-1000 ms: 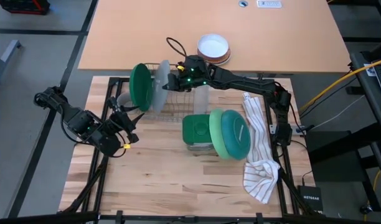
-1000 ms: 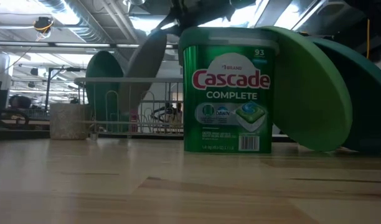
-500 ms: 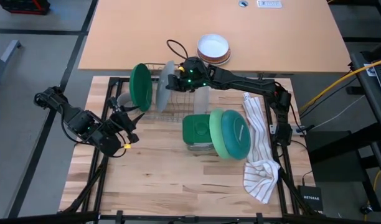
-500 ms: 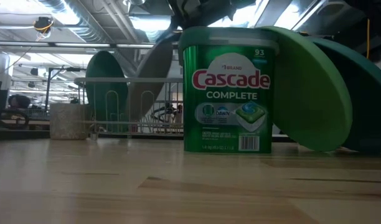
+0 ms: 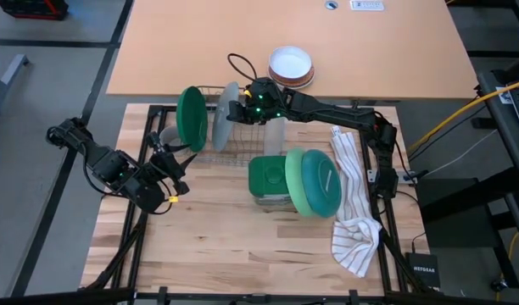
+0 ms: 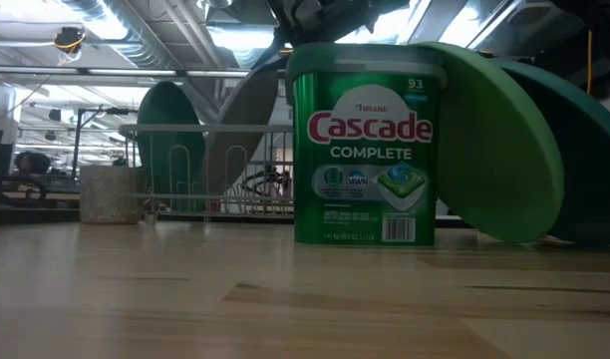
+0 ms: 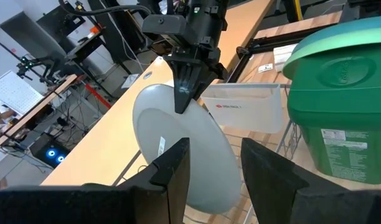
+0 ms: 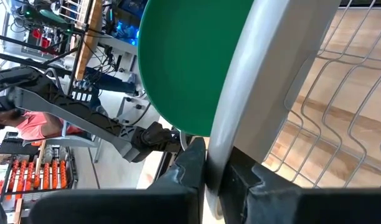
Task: Sort dishes
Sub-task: Put the gray plate into the dish rack
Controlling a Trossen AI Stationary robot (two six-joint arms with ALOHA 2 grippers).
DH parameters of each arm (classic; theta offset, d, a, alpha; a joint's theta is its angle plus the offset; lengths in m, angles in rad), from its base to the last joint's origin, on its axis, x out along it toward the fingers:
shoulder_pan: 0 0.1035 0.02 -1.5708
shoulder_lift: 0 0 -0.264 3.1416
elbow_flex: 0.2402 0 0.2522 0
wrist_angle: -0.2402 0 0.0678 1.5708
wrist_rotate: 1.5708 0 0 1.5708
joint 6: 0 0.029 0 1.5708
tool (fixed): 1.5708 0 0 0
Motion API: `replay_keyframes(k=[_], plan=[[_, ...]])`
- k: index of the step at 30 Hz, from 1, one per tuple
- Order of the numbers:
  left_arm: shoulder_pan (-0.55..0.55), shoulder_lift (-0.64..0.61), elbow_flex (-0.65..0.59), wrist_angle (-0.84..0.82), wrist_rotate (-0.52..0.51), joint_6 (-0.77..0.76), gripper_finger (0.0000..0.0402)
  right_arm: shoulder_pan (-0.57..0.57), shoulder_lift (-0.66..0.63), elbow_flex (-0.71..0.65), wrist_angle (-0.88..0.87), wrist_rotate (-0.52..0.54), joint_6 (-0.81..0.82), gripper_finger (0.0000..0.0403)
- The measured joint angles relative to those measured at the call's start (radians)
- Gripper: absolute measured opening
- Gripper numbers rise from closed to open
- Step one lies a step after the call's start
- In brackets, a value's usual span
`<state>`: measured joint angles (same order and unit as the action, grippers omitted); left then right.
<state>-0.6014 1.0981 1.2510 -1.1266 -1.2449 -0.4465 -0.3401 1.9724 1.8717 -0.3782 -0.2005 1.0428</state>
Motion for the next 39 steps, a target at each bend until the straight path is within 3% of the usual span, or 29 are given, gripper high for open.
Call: replay_keyframes(k=[8, 21, 34, 39], plan=[[0.031, 0.025, 0.000, 0.001, 0.008, -0.066, 0.0133, 0.000, 0.000, 0.000, 0.001, 0.000, 0.000, 0.0034], [0.179, 0.208, 0.000, 0.001, 0.008, -0.009, 0.0133, 0.000, 0.000, 0.000, 0.002, 0.000, 0.000, 0.0034], [0.217, 0.217, 0.000, -0.005, -0.013, -0.001, 0.0133, 0.000, 0.000, -0.001, 0.001, -0.001, 0.000, 0.0034], [0.240, 0.217, 0.000, -0.014, 0.088, -0.074, 0.0120, 0.000, 0.000, -0.001, 0.002, -0.001, 0.000, 0.0034]])
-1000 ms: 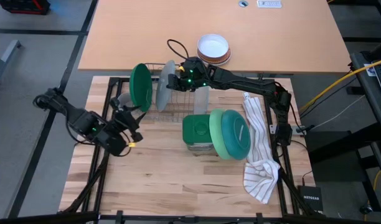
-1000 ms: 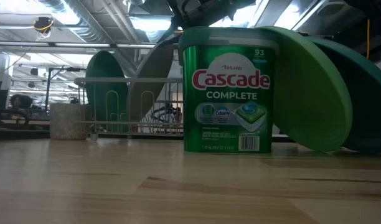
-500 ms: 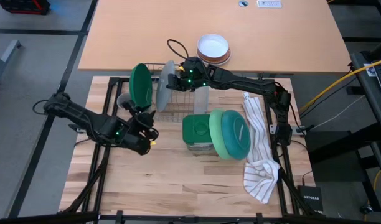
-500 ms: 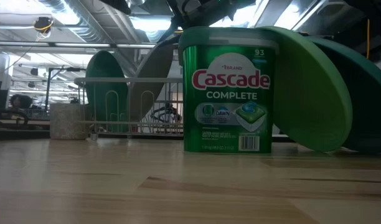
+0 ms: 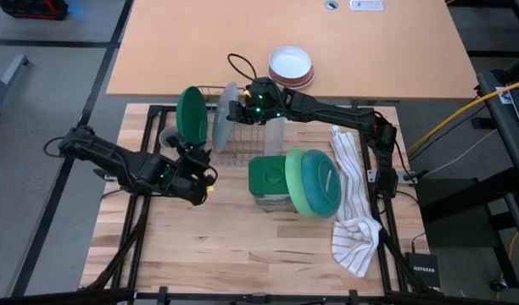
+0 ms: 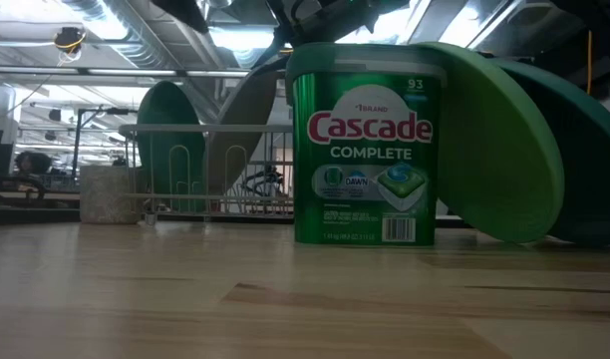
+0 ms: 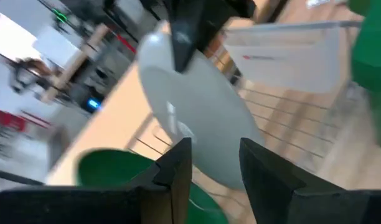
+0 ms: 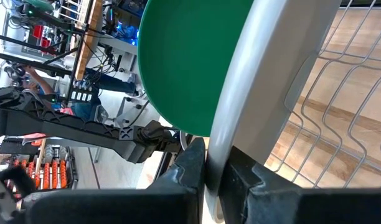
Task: Sort dishes
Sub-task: Put the gray plate into the dish rack
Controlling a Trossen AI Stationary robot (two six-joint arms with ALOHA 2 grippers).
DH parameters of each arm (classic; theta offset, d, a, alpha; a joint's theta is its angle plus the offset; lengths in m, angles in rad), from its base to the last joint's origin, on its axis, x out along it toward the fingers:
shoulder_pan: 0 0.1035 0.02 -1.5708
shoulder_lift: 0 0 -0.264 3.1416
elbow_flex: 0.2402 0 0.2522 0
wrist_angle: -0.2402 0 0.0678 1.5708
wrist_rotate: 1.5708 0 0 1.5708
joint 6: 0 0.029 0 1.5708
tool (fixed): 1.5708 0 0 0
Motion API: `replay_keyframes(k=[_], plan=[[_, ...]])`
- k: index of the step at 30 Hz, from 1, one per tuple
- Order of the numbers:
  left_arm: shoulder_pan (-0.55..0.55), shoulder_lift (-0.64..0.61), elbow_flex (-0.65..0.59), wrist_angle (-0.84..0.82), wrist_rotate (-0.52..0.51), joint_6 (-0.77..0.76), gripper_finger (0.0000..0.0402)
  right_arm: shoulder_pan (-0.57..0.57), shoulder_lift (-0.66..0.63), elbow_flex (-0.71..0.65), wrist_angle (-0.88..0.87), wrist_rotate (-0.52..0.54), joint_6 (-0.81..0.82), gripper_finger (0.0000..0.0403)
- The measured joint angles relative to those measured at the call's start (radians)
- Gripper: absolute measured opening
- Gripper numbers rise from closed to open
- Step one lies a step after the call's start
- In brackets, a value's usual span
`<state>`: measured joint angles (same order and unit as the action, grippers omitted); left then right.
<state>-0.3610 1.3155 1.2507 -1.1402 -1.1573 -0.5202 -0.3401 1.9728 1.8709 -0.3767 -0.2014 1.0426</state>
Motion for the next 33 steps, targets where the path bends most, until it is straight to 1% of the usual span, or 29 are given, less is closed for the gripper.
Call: replay_keyframes(k=[5, 7, 9, 12, 15, 17, 18, 20, 23, 27, 29, 33], plan=[[-0.041, -0.011, 0.000, -0.008, 0.096, -0.020, 0.0091, 0.000, 0.000, 0.000, 0.000, 0.000, 0.000, 0.0034], [-0.064, -0.039, 0.000, -0.021, 0.147, -0.026, 0.0077, 0.000, 0.000, 0.000, 0.000, 0.000, 0.000, 0.0034], [-0.091, -0.081, 0.000, -0.063, 0.176, -0.057, 0.0063, 0.000, 0.000, 0.000, 0.001, 0.000, 0.000, 0.0034], [-0.142, -0.161, 0.000, -0.181, 0.179, -0.159, 0.0045, 0.000, 0.000, 0.000, 0.001, 0.000, 0.000, 0.0034], [-0.200, -0.254, 0.000, -0.342, 0.173, -0.331, 0.0031, 0.000, 0.000, 0.000, 0.000, 0.000, 0.000, 0.0034], [-0.247, -0.309, -0.012, -0.380, 0.142, -0.420, 0.0023, 0.000, 0.000, 0.000, 0.000, 0.000, 0.000, 0.0034], [-0.270, -0.341, -0.032, -0.369, 0.117, -0.418, 0.0019, 0.000, 0.000, 0.000, 0.000, 0.000, 0.000, 0.0034], [-0.308, -0.400, -0.096, -0.297, 0.074, -0.374, 0.0012, 0.000, 0.000, 0.000, 0.001, 0.000, 0.000, 0.0034], [-0.336, -0.484, -0.228, -0.132, 0.061, -0.260, 0.0003, 0.000, 0.000, 0.000, 0.000, 0.000, 0.000, 0.0034], [-0.336, -0.582, -0.427, 0.181, 0.074, -0.085, 0.0001, 0.000, 0.000, 0.000, 0.000, 0.000, 0.000, 0.0034], [-0.325, -0.621, -0.511, 0.367, 0.128, 0.049, 0.0001, 0.000, 0.000, 0.000, 0.000, 0.000, 0.000, 0.0034], [-0.270, -0.682, -0.655, 0.727, 0.338, 0.337, 0.0001, 0.000, 0.000, 0.000, 0.000, 0.000, 0.000, 0.0034]])
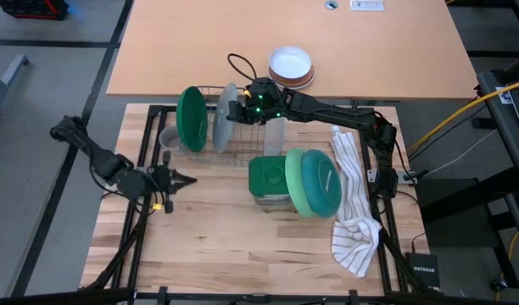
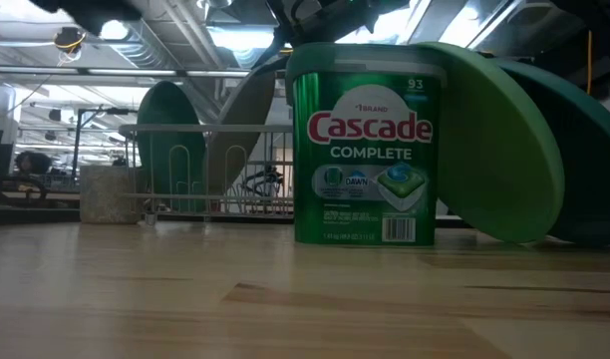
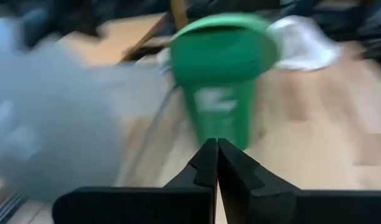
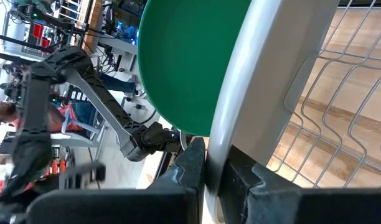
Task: Sort dishes
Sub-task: Put the gray plate into the dish rack
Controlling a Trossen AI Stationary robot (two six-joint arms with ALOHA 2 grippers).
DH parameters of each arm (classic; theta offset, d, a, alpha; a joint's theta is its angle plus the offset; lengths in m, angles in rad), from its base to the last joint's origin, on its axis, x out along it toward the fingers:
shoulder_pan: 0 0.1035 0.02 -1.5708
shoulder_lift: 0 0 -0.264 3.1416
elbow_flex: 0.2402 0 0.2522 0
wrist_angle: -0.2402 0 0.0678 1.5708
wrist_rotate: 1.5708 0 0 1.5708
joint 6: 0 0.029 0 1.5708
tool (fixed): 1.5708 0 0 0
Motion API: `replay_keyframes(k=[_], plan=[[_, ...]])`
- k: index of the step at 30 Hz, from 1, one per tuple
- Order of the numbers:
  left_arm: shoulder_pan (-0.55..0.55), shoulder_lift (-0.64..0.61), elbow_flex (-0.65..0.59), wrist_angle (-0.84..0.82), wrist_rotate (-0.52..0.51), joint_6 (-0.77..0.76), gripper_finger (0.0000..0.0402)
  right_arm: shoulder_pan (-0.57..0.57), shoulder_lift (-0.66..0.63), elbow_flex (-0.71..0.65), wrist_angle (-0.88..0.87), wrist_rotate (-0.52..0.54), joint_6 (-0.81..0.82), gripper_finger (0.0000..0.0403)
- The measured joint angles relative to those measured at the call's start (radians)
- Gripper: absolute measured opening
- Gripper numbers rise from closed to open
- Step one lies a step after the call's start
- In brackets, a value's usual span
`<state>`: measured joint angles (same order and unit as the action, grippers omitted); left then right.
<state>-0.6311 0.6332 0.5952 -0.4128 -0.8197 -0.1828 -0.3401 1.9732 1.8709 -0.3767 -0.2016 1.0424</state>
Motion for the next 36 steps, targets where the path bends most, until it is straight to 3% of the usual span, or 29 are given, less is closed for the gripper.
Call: replay_keyframes(k=[2, 5, 13, 23, 34, 36], plan=[[0.045, -0.022, -0.053, 0.143, 0.097, 0.137, 0.0001, 0.000, 0.000, 0.000, 0.000, 0.000, 0.000, 0.0034], [0.128, -0.060, -0.100, 0.225, 0.169, 0.251, 0.0001, 0.000, 0.000, 0.000, 0.000, 0.000, 0.000, 0.0034], [0.295, -0.279, -0.175, 0.115, 0.294, 0.244, 0.0001, 0.000, 0.000, 0.000, 0.000, 0.000, 0.000, 0.0034], [0.318, -0.512, -0.197, 0.021, 0.301, 0.233, 0.0001, 0.000, 0.000, 0.000, 0.000, 0.000, 0.000, 0.0034], [0.318, -0.541, -0.197, -0.017, 0.299, 0.246, 0.0001, 0.000, 0.000, 0.000, 0.008, 0.000, 0.000, 0.0034], [0.318, -0.539, -0.197, -0.013, 0.262, 0.210, 0.0001, 0.000, 0.000, 0.000, 0.008, 0.000, 0.000, 0.0034]])
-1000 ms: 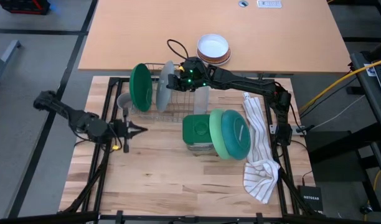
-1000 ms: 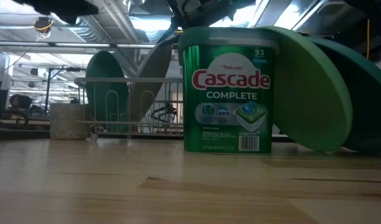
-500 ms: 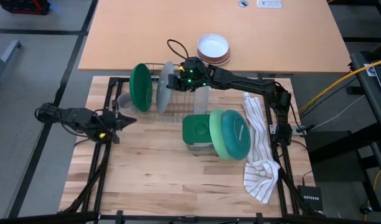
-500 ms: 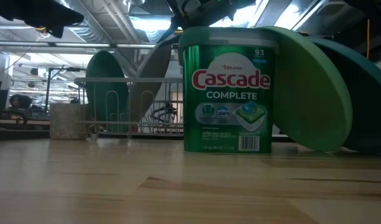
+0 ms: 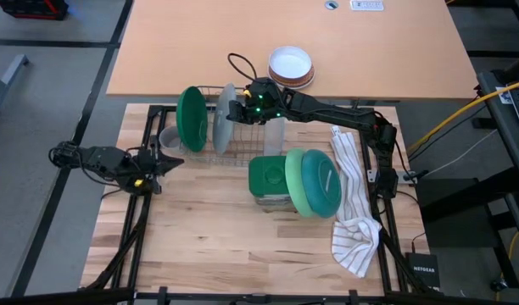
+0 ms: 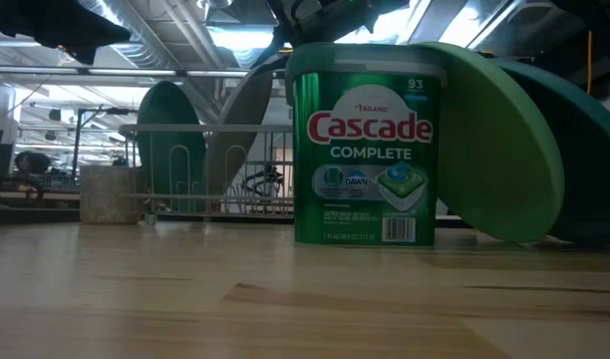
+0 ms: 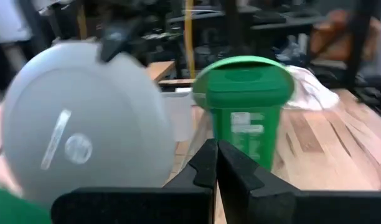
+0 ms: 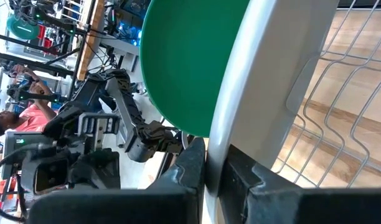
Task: Sort dishes
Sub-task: Put the gray plate into the dish rack
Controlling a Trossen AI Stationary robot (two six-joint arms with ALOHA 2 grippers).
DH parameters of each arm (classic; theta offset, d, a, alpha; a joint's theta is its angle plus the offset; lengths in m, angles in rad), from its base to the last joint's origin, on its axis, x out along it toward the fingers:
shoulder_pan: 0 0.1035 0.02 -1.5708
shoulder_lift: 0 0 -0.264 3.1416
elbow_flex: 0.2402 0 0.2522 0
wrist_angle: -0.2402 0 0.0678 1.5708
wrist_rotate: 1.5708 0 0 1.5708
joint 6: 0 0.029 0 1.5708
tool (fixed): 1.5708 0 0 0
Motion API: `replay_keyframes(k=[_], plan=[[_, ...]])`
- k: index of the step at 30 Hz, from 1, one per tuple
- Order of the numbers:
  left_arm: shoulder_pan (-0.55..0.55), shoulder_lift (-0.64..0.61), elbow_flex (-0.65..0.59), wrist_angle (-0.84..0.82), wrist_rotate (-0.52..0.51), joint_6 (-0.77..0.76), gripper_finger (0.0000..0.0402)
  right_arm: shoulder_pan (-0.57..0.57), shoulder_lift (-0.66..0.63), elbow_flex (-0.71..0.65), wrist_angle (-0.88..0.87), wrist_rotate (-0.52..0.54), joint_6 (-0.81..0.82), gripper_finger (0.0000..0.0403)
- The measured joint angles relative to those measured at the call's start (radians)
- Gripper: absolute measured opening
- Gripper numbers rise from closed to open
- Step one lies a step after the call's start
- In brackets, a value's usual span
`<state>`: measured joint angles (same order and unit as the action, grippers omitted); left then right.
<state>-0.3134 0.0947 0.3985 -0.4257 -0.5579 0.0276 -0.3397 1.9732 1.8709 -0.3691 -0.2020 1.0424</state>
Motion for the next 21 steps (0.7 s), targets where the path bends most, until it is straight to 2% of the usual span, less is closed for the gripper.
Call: replay_keyframes(k=[5, 11, 16, 21], plan=[[0.001, -0.008, 0.002, 0.021, -0.202, -0.307, 0.0001, 0.000, 0.000, 0.000, 0.000, 0.000, 0.000, 0.0034], [0.000, -0.008, 0.002, -0.015, -0.212, -0.488, 0.0001, 0.000, 0.000, 0.000, 0.000, 0.000, 0.000, 0.0034], [0.000, -0.020, 0.002, -0.084, -0.209, -0.513, 0.0001, 0.000, 0.000, 0.000, 0.000, 0.000, 0.000, 0.0034], [0.000, -0.092, 0.001, -0.203, -0.212, -0.575, 0.0001, 0.000, 0.000, 0.000, 0.000, 0.000, 0.000, 0.0034]])
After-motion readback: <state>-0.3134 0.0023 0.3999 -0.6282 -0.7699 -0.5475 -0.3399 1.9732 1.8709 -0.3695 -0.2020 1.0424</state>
